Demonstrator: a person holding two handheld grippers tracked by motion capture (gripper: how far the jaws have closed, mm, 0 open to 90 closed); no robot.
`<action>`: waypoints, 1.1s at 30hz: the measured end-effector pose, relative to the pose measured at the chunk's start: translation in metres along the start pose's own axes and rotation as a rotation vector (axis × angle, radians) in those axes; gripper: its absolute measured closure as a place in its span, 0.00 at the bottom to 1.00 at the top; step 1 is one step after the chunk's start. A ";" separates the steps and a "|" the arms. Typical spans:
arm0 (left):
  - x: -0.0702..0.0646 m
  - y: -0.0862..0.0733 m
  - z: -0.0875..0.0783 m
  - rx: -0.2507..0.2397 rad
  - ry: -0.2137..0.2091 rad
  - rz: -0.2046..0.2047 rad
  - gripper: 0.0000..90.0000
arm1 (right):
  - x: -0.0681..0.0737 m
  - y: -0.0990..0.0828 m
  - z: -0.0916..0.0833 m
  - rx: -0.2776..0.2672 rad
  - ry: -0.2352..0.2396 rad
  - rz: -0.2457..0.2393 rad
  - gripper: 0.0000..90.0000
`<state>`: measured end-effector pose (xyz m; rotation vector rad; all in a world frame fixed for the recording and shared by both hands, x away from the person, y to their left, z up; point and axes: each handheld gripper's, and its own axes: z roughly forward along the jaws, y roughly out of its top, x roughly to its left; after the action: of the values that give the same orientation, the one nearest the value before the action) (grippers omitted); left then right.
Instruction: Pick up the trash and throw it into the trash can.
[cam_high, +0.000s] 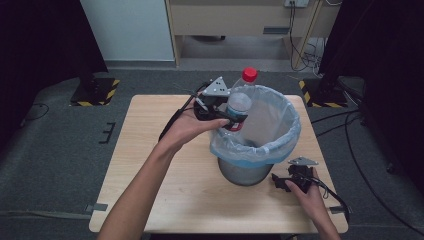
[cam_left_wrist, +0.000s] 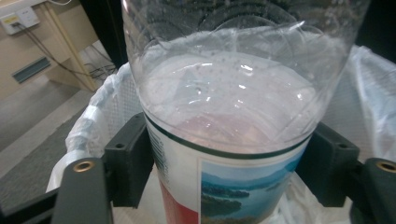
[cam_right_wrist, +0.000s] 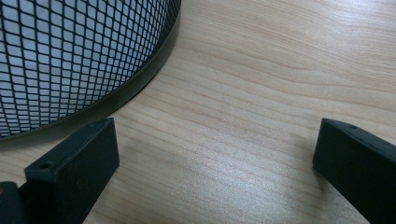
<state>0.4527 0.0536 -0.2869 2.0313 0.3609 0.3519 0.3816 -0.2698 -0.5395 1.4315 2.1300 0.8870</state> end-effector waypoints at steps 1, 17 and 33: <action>0.001 0.000 -0.001 -0.011 -0.003 -0.006 0.24 | 0.000 0.000 0.000 0.000 0.000 0.000 0.01; 0.031 -0.017 -0.050 -0.100 0.129 -0.091 0.05 | 0.000 0.000 0.000 -0.001 0.001 -0.003 0.01; 0.053 -0.080 -0.074 -0.031 0.204 -0.165 0.03 | 0.000 0.000 0.000 -0.001 0.001 -0.003 0.01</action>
<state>0.4636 0.1700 -0.3183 1.9252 0.6406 0.4602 0.3814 -0.2703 -0.5395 1.4271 2.1322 0.8872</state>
